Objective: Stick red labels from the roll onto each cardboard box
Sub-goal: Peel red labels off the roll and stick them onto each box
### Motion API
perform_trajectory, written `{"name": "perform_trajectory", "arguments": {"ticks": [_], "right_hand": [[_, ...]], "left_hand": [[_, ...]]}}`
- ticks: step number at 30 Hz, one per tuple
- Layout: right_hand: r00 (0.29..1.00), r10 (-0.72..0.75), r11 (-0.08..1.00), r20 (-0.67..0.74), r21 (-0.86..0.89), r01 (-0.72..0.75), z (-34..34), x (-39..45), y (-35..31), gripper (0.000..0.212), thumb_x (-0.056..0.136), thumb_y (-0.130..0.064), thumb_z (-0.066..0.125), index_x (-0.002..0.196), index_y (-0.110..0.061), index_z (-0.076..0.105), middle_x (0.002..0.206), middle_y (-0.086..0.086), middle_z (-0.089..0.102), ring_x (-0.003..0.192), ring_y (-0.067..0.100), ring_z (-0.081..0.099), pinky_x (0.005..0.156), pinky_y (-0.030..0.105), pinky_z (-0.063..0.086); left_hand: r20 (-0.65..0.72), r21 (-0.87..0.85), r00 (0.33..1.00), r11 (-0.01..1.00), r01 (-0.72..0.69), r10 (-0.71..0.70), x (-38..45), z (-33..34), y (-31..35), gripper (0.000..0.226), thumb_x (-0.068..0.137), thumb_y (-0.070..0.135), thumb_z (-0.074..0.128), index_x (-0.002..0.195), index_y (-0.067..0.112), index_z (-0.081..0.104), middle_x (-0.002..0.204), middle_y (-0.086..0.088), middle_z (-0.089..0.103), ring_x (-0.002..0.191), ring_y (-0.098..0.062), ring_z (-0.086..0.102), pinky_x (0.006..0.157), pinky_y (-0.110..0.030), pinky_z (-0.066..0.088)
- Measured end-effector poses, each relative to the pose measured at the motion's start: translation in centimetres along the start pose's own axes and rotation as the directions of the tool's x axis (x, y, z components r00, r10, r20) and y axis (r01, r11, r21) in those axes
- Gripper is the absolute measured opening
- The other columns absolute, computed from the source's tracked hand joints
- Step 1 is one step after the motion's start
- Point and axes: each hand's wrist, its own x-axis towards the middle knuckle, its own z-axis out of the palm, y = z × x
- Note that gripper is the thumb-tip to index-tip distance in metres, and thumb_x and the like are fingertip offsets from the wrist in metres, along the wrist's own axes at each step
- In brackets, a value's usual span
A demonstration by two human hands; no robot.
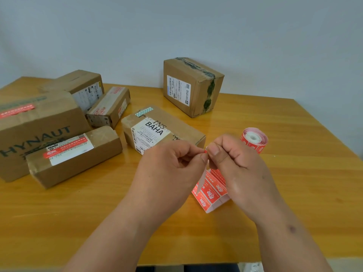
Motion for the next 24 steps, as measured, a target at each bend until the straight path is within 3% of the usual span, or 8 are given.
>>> {"name": "perform_trajectory", "arguments": {"ticks": [4,8,12,14,17,21,24], "right_hand": [[0.999,-0.029,0.999,0.017,-0.030,0.029,0.3,0.2,0.3,0.026,0.097,-0.031,0.048,0.072,-0.029,0.051,0.060,-0.012,0.053,0.054,0.004,0.047,0.048,0.019,0.036],[0.995,-0.102,0.990,0.012,-0.100,0.103,0.5,0.4,0.8,0.023,0.095,-0.036,0.046,0.076,-0.023,0.049,0.066,-0.007,0.053,0.058,0.007,0.046,0.050,0.021,0.036],[0.992,-0.129,0.984,0.009,-0.125,0.130,0.6,0.6,1.1,0.021,0.093,-0.037,0.045,0.076,-0.026,0.049,0.068,-0.009,0.054,0.060,0.009,0.048,0.051,0.018,0.036],[0.991,-0.132,0.983,0.007,-0.127,0.131,0.5,0.5,1.1,0.023,0.095,-0.036,0.047,0.075,-0.026,0.049,0.068,-0.009,0.054,0.060,0.009,0.049,0.050,0.018,0.037],[0.993,-0.116,0.985,-0.003,-0.130,0.114,0.2,0.5,1.1,0.026,0.097,-0.035,0.046,0.073,-0.026,0.050,0.066,-0.012,0.054,0.058,0.007,0.049,0.050,0.016,0.036],[0.996,-0.017,0.991,-0.082,-0.131,0.007,-0.8,0.7,1.5,0.030,0.098,-0.037,0.044,0.072,-0.025,0.051,0.063,-0.014,0.054,0.056,0.004,0.047,0.051,0.016,0.035],[0.974,0.093,0.982,-0.208,-0.139,-0.124,-1.8,1.0,2.1,0.030,0.096,-0.032,0.049,0.067,-0.024,0.050,0.060,-0.015,0.054,0.053,0.003,0.046,0.050,0.019,0.033]], "left_hand": [[0.015,0.010,1.000,1.000,0.016,-0.016,0.2,-0.3,-0.1,0.015,0.085,0.033,0.063,0.081,0.026,0.076,0.067,0.013,0.071,0.063,-0.002,0.067,0.055,-0.023,0.055],[0.016,0.012,1.000,1.000,0.023,-0.024,0.5,-0.5,0.0,0.018,0.084,0.032,0.062,0.076,0.024,0.076,0.059,0.011,0.067,0.051,0.001,0.059,0.044,-0.012,0.041],[0.018,0.036,0.999,0.999,0.030,-0.031,0.6,-0.5,-0.2,0.020,0.088,0.029,0.061,0.075,0.023,0.074,0.059,0.012,0.067,0.053,-0.001,0.061,0.045,-0.016,0.046],[0.001,0.038,0.999,0.999,0.036,-0.036,0.6,-0.5,-0.3,0.021,0.090,0.029,0.060,0.075,0.023,0.073,0.059,0.011,0.068,0.052,-0.002,0.061,0.044,-0.018,0.047],[-0.072,0.037,0.996,0.998,0.057,-0.054,0.8,-0.3,-0.3,0.023,0.092,0.027,0.060,0.072,0.023,0.072,0.059,0.006,0.067,0.045,-0.001,0.052,0.041,-0.012,0.038],[-0.218,-0.138,0.965,0.983,0.121,-0.149,1.3,-0.5,-0.7,0.024,0.090,0.018,0.059,0.068,0.017,0.070,0.065,0.000,0.069,0.051,-0.002,0.051,0.045,-0.013,0.041],[-0.273,-0.289,0.935,0.946,0.146,-0.227,1.6,-0.9,-1.3,0.023,0.092,0.017,0.058,0.073,0.013,0.069,0.061,0.001,0.062,0.059,-0.007,0.051,0.055,-0.023,0.046]]}}
